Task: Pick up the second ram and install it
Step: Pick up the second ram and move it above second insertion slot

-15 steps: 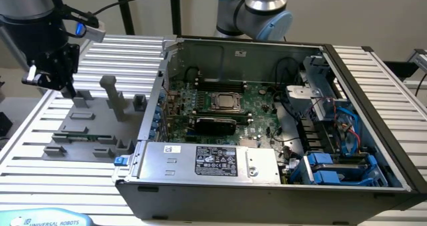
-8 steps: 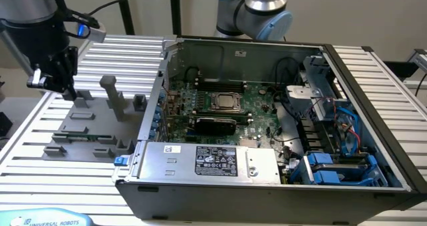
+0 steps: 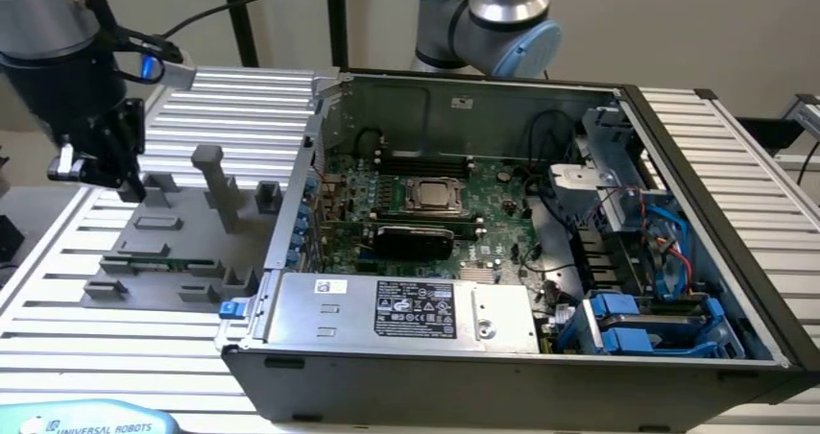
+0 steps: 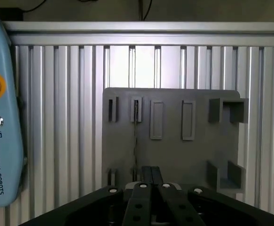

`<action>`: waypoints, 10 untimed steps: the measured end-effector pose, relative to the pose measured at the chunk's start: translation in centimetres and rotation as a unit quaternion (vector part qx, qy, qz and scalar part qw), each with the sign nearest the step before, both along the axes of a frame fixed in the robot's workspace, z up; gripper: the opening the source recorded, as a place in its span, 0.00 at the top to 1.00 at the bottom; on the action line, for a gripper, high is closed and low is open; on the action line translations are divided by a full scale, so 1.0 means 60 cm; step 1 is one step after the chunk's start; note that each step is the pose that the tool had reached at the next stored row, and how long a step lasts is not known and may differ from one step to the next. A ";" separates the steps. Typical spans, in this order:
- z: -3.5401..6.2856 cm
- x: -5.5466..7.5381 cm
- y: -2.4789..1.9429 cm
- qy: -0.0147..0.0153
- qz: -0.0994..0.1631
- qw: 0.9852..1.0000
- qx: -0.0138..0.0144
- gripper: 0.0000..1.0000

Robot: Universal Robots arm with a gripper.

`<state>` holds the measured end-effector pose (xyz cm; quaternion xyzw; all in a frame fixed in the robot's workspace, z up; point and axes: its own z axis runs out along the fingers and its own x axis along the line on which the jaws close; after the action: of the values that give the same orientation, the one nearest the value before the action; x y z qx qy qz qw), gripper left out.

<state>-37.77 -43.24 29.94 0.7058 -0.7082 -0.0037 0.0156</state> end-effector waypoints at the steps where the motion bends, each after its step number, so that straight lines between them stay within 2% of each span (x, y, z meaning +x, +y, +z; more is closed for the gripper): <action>1: -0.002 -0.002 -0.0014 -0.002 0.000 1.000 0.000 0.88; 2: -0.004 -0.004 -0.0028 -0.004 0.000 1.000 0.001 0.88; 4: -0.009 -0.007 -0.0047 -0.006 0.000 1.000 0.001 0.76; 5: -0.013 -0.007 -0.0055 -0.006 0.000 1.000 0.001 0.70; 7: -0.018 -0.008 -0.0068 -0.006 0.000 1.000 0.001 0.70; 8: -0.021 -0.009 -0.0075 -0.006 0.000 1.000 0.001 0.64; 10: -0.027 -0.009 -0.0089 -0.006 0.000 1.000 0.001 0.64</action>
<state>-38.31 -43.78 28.29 0.7059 -0.7083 -0.0003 0.0100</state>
